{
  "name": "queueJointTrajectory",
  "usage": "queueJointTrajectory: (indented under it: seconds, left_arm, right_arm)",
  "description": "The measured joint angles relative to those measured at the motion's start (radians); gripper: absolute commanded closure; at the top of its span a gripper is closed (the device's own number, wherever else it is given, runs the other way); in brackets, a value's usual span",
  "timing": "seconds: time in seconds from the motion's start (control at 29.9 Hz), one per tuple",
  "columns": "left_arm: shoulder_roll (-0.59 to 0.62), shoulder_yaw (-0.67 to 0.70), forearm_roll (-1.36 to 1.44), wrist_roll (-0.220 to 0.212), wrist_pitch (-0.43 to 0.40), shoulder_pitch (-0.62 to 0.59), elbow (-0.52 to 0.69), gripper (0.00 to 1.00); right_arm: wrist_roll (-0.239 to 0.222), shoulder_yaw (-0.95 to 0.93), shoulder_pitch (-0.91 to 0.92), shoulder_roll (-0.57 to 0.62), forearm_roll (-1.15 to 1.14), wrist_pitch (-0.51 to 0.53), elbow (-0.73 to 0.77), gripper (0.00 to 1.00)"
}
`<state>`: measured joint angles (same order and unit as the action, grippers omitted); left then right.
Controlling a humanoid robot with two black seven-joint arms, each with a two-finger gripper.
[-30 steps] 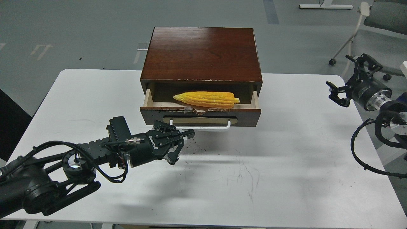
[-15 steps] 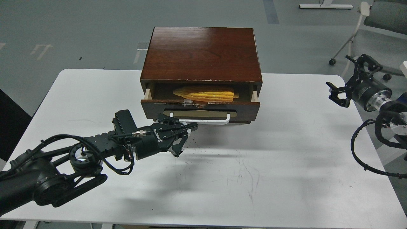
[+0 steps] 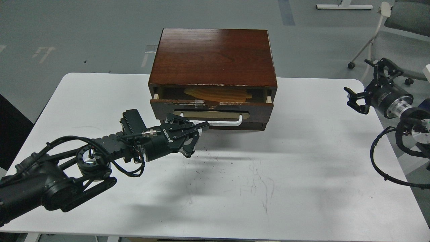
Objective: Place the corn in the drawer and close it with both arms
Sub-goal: 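Push the drawer front toward the box with the left gripper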
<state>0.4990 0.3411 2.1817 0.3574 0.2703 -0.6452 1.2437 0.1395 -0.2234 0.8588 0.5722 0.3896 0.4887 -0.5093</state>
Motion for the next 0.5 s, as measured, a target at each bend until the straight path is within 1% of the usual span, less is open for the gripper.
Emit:
queueJointTrajectory:
  seconds: [0.5]
  left_arm:
    - [-0.033, 0.018, 0.000, 0.000, 0.000, -0.037, -0.059, 1.00]
  right_arm:
    - [0.000, 0.000, -0.003, 0.002, 0.000, 0.000, 0.000, 0.00]
